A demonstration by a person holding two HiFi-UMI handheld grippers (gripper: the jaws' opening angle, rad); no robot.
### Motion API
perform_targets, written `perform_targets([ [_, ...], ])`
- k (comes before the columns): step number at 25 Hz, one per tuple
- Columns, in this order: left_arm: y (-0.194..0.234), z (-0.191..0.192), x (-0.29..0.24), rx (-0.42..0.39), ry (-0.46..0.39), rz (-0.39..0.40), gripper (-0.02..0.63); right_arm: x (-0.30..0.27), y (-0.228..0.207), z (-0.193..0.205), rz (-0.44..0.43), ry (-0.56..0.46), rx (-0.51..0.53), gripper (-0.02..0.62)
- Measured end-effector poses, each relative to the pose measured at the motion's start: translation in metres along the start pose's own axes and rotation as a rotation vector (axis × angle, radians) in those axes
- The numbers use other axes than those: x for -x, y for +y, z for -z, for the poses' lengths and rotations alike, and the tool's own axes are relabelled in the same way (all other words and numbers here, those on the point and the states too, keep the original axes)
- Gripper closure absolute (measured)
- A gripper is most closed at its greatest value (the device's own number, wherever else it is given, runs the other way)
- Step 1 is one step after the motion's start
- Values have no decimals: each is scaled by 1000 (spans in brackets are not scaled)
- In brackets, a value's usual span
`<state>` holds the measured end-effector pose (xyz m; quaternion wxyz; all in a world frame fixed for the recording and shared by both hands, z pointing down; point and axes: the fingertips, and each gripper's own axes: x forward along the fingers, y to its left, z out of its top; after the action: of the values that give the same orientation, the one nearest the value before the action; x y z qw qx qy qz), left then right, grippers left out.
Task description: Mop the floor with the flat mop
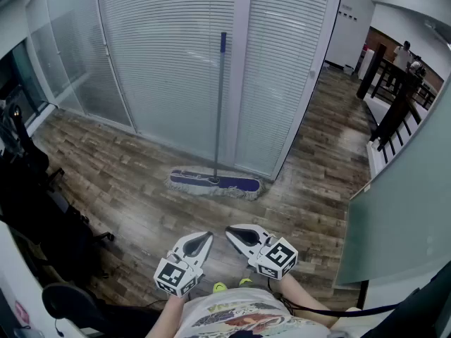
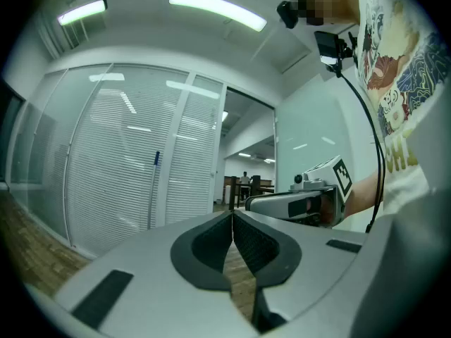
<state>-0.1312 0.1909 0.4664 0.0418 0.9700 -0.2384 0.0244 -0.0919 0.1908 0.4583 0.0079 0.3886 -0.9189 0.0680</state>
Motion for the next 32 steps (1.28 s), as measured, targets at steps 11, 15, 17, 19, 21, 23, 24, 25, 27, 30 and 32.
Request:
perform_targets([
  [11, 10, -4, 18, -5, -22, -6, 594, -16, 9, -1, 11, -31, -29, 565],
  [15, 15, -5, 20, -6, -26, -8, 594, -21, 8, -3, 9, -46, -55, 565],
  [17, 18, -3, 21, -2, -24, -6, 594, -24, 8, -1, 4, -38, -61, 565],
  [19, 21, -3, 20, 3, -23, -2, 594, -26, 7, 0, 2, -22, -60, 565],
  [21, 23, -2, 18, 8, -23, 2, 594, -28, 5, 2, 3, -7, -60, 565],
  [23, 24, -1, 15, 12, -21, 9, 594, -29, 2, 3, 6, 4, -64, 565],
  [24, 25, -1, 12, 15, -18, 13, 594, -29, 0, 4, 7, 10, -66, 565],
  [25, 26, 0, 9, 17, -16, 15, 594, -30, -3, 4, 8, 16, -67, 565],
  [27, 31, -1, 4, 21, -15, 16, 594, -34, -7, 4, 7, 24, -67, 565],
  [30, 44, -3, -1, 18, -20, 3, 594, -45, -14, 3, -4, 23, -65, 565],
  [32, 55, -4, -6, 18, -20, -7, 594, -54, -21, 3, -8, 18, -60, 565],
])
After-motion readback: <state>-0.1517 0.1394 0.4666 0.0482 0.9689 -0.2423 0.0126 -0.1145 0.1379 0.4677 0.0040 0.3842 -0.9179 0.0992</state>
